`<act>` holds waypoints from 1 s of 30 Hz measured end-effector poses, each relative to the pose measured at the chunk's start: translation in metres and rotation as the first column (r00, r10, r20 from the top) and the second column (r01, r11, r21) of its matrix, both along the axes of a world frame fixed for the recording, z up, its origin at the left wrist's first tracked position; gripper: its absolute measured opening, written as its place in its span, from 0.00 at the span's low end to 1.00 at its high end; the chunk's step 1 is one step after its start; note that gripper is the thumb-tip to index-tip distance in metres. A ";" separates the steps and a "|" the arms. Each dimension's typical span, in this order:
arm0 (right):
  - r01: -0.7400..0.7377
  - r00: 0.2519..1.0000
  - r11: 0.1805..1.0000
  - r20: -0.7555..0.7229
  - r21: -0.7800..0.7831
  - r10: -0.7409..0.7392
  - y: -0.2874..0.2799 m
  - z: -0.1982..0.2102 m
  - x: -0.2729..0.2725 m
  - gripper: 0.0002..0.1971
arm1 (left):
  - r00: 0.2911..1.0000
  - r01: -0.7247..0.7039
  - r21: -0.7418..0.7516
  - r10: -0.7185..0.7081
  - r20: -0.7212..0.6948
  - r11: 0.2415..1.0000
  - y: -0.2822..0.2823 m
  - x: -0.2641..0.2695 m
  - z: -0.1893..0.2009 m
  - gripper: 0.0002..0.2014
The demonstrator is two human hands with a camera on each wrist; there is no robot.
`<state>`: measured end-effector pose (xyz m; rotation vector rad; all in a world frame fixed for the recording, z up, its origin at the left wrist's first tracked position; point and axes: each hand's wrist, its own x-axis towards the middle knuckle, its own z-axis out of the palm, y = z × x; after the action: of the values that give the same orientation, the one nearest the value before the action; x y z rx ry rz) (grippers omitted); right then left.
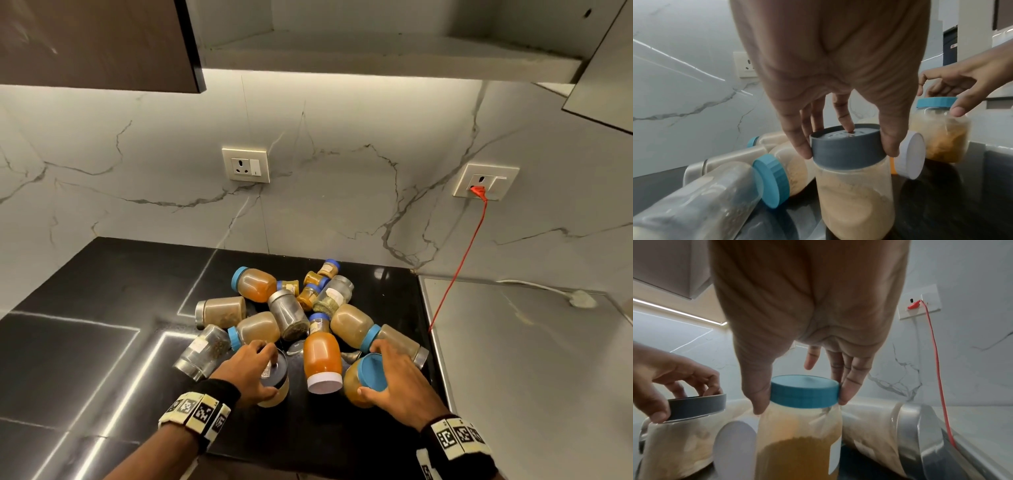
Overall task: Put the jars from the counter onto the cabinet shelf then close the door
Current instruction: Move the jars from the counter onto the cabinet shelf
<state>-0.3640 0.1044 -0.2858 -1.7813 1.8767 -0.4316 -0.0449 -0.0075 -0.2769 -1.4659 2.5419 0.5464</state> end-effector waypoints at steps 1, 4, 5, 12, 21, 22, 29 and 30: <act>0.012 1.000 1.000 -0.005 -0.018 -0.012 -0.002 0.010 0.005 0.34 | 1.000 0.018 -0.011 -0.018 -0.021 1.000 -0.003 0.005 0.008 0.36; 0.025 0.999 0.994 -0.035 -0.103 -0.029 0.003 0.045 0.005 0.32 | 0.993 0.082 -0.039 -0.085 -0.077 0.996 0.001 0.001 0.038 0.35; 0.044 0.997 0.984 -0.050 -0.175 -0.053 0.001 0.063 0.008 0.32 | 0.985 0.104 -0.067 -0.112 -0.130 0.992 0.000 0.002 0.056 0.34; 0.180 0.983 0.636 0.154 -0.750 -0.098 -0.011 0.290 0.026 0.27 | 0.771 0.108 -0.420 -0.343 -0.536 0.901 -0.018 0.024 0.250 0.26; 0.208 0.976 0.438 0.153 -0.875 -0.157 -0.079 0.468 0.023 0.28 | 0.502 -0.077 -0.612 -0.500 -0.706 0.787 -0.033 0.021 0.440 0.21; 0.197 0.976 0.449 0.129 -0.871 -0.178 -0.088 0.472 0.022 0.28 | 0.480 -0.094 -0.603 -0.494 -0.725 0.792 -0.036 0.016 0.453 0.20; 0.185 0.975 0.455 0.104 -0.871 -0.196 -0.144 0.468 0.003 0.35 | 0.511 -0.186 -0.598 -0.443 -0.737 0.780 -0.058 -0.028 0.533 0.23; 0.192 0.974 0.452 0.113 -0.871 -0.197 -0.148 0.467 0.002 0.35 | 0.545 -0.198 -0.609 -0.430 -0.720 0.768 -0.064 -0.036 0.543 0.24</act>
<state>-0.3623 -0.0436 0.1813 -2.1088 2.0121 -1.7807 -0.0805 -0.0716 0.2665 -1.3229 3.9178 0.4336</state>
